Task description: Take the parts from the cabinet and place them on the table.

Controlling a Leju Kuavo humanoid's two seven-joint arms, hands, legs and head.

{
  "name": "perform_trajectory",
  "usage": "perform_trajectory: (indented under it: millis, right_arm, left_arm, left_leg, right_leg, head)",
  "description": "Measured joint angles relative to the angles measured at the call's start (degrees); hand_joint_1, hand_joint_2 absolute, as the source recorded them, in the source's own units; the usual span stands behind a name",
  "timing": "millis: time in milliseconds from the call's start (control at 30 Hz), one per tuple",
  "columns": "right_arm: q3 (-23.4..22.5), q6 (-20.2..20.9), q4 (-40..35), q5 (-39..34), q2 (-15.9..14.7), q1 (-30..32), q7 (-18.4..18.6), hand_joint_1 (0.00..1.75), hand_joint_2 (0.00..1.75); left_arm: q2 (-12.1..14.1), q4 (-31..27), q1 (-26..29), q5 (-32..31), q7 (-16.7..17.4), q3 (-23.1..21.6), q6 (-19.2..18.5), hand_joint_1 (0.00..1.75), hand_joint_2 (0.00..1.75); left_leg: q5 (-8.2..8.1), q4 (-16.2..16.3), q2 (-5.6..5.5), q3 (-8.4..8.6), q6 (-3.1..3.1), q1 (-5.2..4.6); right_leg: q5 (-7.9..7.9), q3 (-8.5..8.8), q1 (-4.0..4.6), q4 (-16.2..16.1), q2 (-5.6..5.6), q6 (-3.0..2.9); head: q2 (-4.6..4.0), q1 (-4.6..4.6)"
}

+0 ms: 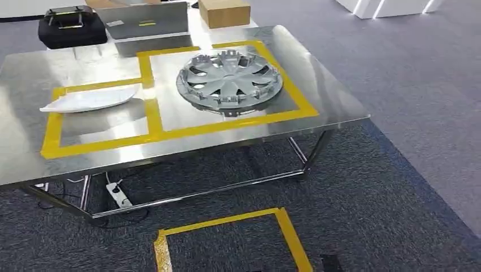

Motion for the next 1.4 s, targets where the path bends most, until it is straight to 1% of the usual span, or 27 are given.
perform_trajectory:
  millis: [33,67,100,133,200,267,367,400,433,500,533,567,633,733,767,833,900,933,967,1033,1067,1100,1133,1167,1267,1333,1400]
  right_arm:
    - [0.0,0.6,0.7,0.9,0.2,-0.2,0.8,0.00,0.00]
    - [0.1,0.9,1.2,1.8,0.5,-0.5,1.5,0.00,0.00]
    - [0.2,1.2,1.6,2.5,0.9,-1.0,1.9,0.00,0.00]
    - [0.3,1.3,1.9,2.9,1.0,-1.4,2.2,0.00,0.00]
    - [0.5,1.5,2.9,3.2,1.4,-1.6,2.5,0.00,0.00]
    - [0.5,1.6,3.6,3.3,1.5,-1.6,2.7,0.00,0.00]
    - [0.5,1.7,4.0,4.0,1.7,-1.7,2.9,0.00,0.00]
    - [0.8,2.0,4.2,5.4,1.7,-1.7,3.6,0.00,0.00]
    - [1.6,2.2,4.4,7.1,1.7,-1.8,4.5,0.00,0.00]
    - [3.6,1.7,4.6,11.3,1.7,-1.9,7.3,0.00,0.00]
    - [4.7,1.2,4.7,12.2,1.7,-2.1,8.7,0.00,0.00]
    - [5.5,0.4,4.8,12.8,1.7,-2.2,10.1,0.00,0.00]
    - [6.4,-0.9,4.8,13.0,1.8,-2.4,11.4,0.00,0.00]
    - [6.7,-1.6,4.8,12.4,1.8,-2.8,11.8,0.00,0.00]
    - [6.8,-1.7,5.0,12.3,1.8,-2.7,12.0,0.00,0.00]
    - [6.8,-2.0,5.0,11.8,1.8,-2.7,12.7,0.00,0.00]
    - [6.8,-2.1,5.0,11.6,1.8,-2.7,12.9,0.00,0.00]
    - [6.8,-2.1,5.0,11.6,1.8,-2.8,13.0,0.00,0.00]
    - [6.8,-2.3,5.0,11.6,1.8,-2.8,13.1,0.00,0.00]
    - [6.8,-2.5,5.0,11.4,1.8,-2.8,13.5,0.00,0.00]
    - [6.8,-2.6,5.0,11.3,1.8,-2.8,13.7,0.00,0.00]
    - [6.8,-2.6,5.0,11.3,1.8,-3.1,14.0,0.00,0.00]
    - [6.8,-2.5,5.0,11.2,1.8,-3.6,14.2,0.00,0.00]
    - [6.8,-2.4,5.0,11.3,1.8,-3.8,14.3,0.00,0.00]
    - [6.8,-1.9,5.1,11.8,1.8,-3.4,15.1,0.00,0.00]
    - [6.8,-1.8,5.2,11.9,1.8,-3.2,15.5,0.00,0.00]
    - [6.8,-1.5,5.3,11.9,1.8,-3.2,15.5,0.00,0.00]
  left_arm:
    - [0.0,0.0,0.0,-0.1,-0.1,0.0,-0.2,0.00,0.00]
    - [0.0,0.0,0.0,-0.2,-0.1,0.0,-0.2,0.00,0.00]
    - [0.0,0.0,0.0,-0.4,-0.2,0.0,-0.3,0.00,0.00]
    - [0.0,0.0,-0.1,-0.6,-0.2,0.0,-0.3,0.00,0.00]
    - [0.0,0.0,-0.2,-0.6,-0.2,0.0,-0.3,0.00,0.00]
    - [0.0,0.0,0.1,-0.6,-0.2,0.0,-0.4,0.00,0.00]
    - [0.0,0.0,0.3,-0.7,-0.2,0.0,-0.4,0.00,0.00]
    - [0.0,0.0,0.3,-1.2,-0.2,0.0,-0.6,0.00,0.00]
    - [0.1,0.0,0.2,-1.7,-0.2,0.0,-0.9,0.00,0.00]
    - [0.2,0.0,0.2,-2.5,-0.2,-0.2,-1.4,0.00,0.00]
    - [0.2,0.0,0.2,-3.0,-0.2,-0.3,-1.5,0.00,0.00]
    - [0.2,0.0,0.1,-3.2,-0.2,-0.4,-1.6,0.00,0.00]
    - [0.3,0.0,-0.1,-3.6,-0.2,-0.6,-1.8,0.00,0.00]
    - [0.3,0.0,-0.2,-3.6,-0.3,-0.7,-2.1,0.00,0.00]
    - [0.2,0.0,-0.2,-3.5,-0.3,-0.6,-2.2,0.00,0.00]
    - [0.2,0.0,-0.3,-3.5,-0.4,-0.6,-2.4,0.00,0.00]
    - [0.1,0.0,-0.2,-3.5,-0.5,-0.6,-2.5,0.00,0.00]
    - [0.1,0.0,-0.2,-3.5,-0.5,-0.6,-2.6,0.00,0.00]
    - [0.1,0.0,-0.2,-3.5,-0.5,-0.6,-2.6,0.00,0.00]
    - [0.1,0.0,-0.2,-3.7,-0.1,-0.7,-2.6,0.00,0.00]
    - [0.0,0.0,-0.3,-3.9,0.4,-0.7,-2.6,0.00,0.00]
    - [0.0,0.0,-0.3,-4.2,0.9,-0.7,-2.5,0.00,0.00]
    - [0.0,0.0,0.0,-4.3,1.2,-0.8,-2.2,0.00,0.00]
    - [0.0,0.0,0.1,-4.5,1.4,-0.9,-2.1,0.00,0.00]
    - [0.0,0.0,0.0,-4.9,1.9,-1.2,-1.7,0.00,0.00]
    - [0.0,0.0,0.1,-5.1,1.9,-1.2,-1.7,0.00,0.00]
    - [0.0,0.0,0.2,-5.2,1.9,-1.2,-1.7,0.00,0.00]
  left_leg:
    - [0.44,0.4,0.00,-0.99,-0.28,0.10]
    - [0.84,1.0,-0.02,-1.63,-0.65,0.15]
    - [1.16,1.6,-0.06,-2.29,-1.05,-0.18]
    - [1.73,1.9,-0.02,-2.59,-1.39,-0.20]
    - [2.98,1.6,0.06,-2.86,-1.97,0.00]
    - [2.61,2.0,-0.22,-3.47,-2.66,0.40]
    - [-9.00,11.8,-0.35,-5.29,-3.31,0.42]
    - [-11.14,15.8,-0.36,-5.58,-3.37,0.42]
    - [-11.32,18.7,-0.36,-5.40,-3.34,0.40]
    - [-6.80,18.0,-0.38,-2.71,-2.96,0.35]
    - [-4.68,14.3,-0.39,0.26,-2.61,0.27]
    - [-4.12,8.4,-0.45,4.42,-2.02,0.05]
    - [-7.33,-1.1,-0.51,9.98,-1.24,-0.24]
    - [-6.13,-0.6,-0.49,8.45,-0.65,-0.82]
    - [-5.02,-1.2,-0.19,7.89,-0.08,-0.19]
    - [-3.53,-1.1,-0.02,6.04,0.77,-0.34]
    - [-1.94,-0.9,0.06,3.98,0.78,-0.41]
    - [-1.04,-0.6,0.22,2.70,0.71,-0.42]
    - [-0.26,-0.4,0.25,1.37,0.59,-0.41]
    - [0.83,0.3,0.33,-1.03,0.19,-0.33]
    - [1.22,0.8,1.02,-2.12,0.05,-0.26]
    - [1.66,1.5,1.01,-2.63,-0.27,-0.49]
    - [1.85,2.3,1.13,-3.25,-0.57,-0.67]
    - [2.24,2.4,1.72,-3.18,-0.99,-0.66]
    - [3.19,2.2,2.65,-3.29,-2.13,-0.14]
    - [-2.36,5.9,0.70,-4.59,-2.93,0.11]
    - [-8.38,14.9,0.12,-6.93,-3.14,0.11]
  right_leg:
    - [1.81,3.19,-0.17,-3.8,0.01,0.06]
    - [1.85,7.38,-0.38,-9.4,0.03,0.15]
    - [-0.31,11.79,-0.40,-15.2,0.15,0.24]
    - [-1.65,13.19,-0.20,-18.4,0.43,-0.53]
    - [-1.35,11.76,0.16,-17.7,0.40,-1.08]
    - [-0.15,10.66,-0.13,-17.9,-0.23,-2.54]
    - [2.04,7.93,0.23,-17.7,-0.31,-3.61]
    - [2.82,7.14,0.39,-17.7,-0.39,-3.71]
    - [3.59,6.46,0.54,-17.5,-0.45,-3.73]
    - [5.00,3.94,0.83,-16.7,-0.51,-3.73]
    - [5.55,2.71,0.92,-16.2,-0.50,-3.68]
    - [6.08,1.75,0.99,-15.8,-0.43,-3.56]
    - [7.02,0.79,1.19,-15.2,-0.40,-3.06]
    - [9.15,0.47,0.77,-15.9,-0.56,-2.20]
    - [8.76,0.09,0.63,-15.7,-0.41,-1.87]
    - [1.89,-1.40,0.48,-11.7,0.06,-1.45]
    - [-4.42,-2.99,0.41,-3.3,0.06,-1.01]
    - [-5.01,-3.27,0.40,0.5,0.06,-0.80]
    - [-3.36,-2.66,0.33,2.1,0.06,-0.67]
    - [1.63,1.44,0.17,-1.0,0.04,-0.58]
    - [2.71,4.91,0.07,-5.1,-0.43,-0.47]
    - [0.80,9.54,0.02,-11.0,-2.49,-0.32]
    - [-1.83,13.88,0.32,-17.3,-3.20,-0.54]
    - [-2.54,12.84,0.44,-17.4,-2.72,-1.72]
    - [-1.33,11.96,0.64,-17.5,-1.69,-3.11]
    - [-0.20,10.80,0.59,-17.6,-1.05,-3.81]
    - [0.77,9.58,0.71,-17.5,-0.16,-4.20]
  head:
    - [0.00,-0.02]
    - [0.00,0.00]
    - [0.00,0.22]
    - [0.00,0.11]
    - [0.00,0.26]
    - [0.00,0.31]
    - [0.00,-0.26]
    - [0.00,-0.42]
    - [0.00,-0.31]
    - [0.00,-0.37]
    - [0.00,-0.33]
    - [0.00,-0.35]
    - [0.00,-0.24]
    - [0.00,-0.42]
    - [0.00,-0.67]
    - [0.00,-0.24]
    - [0.00,-0.26]
    - [0.00,-0.20]
    - [0.00,-0.18]
    - [0.00,-0.17]
    - [0.00,-0.20]
    - [0.00,-0.06]
    - [0.00,0.26]
    - [0.00,-0.07]
    - [0.00,0.17]
    - [0.00,-0.11]
    - [0.00,-0.15]
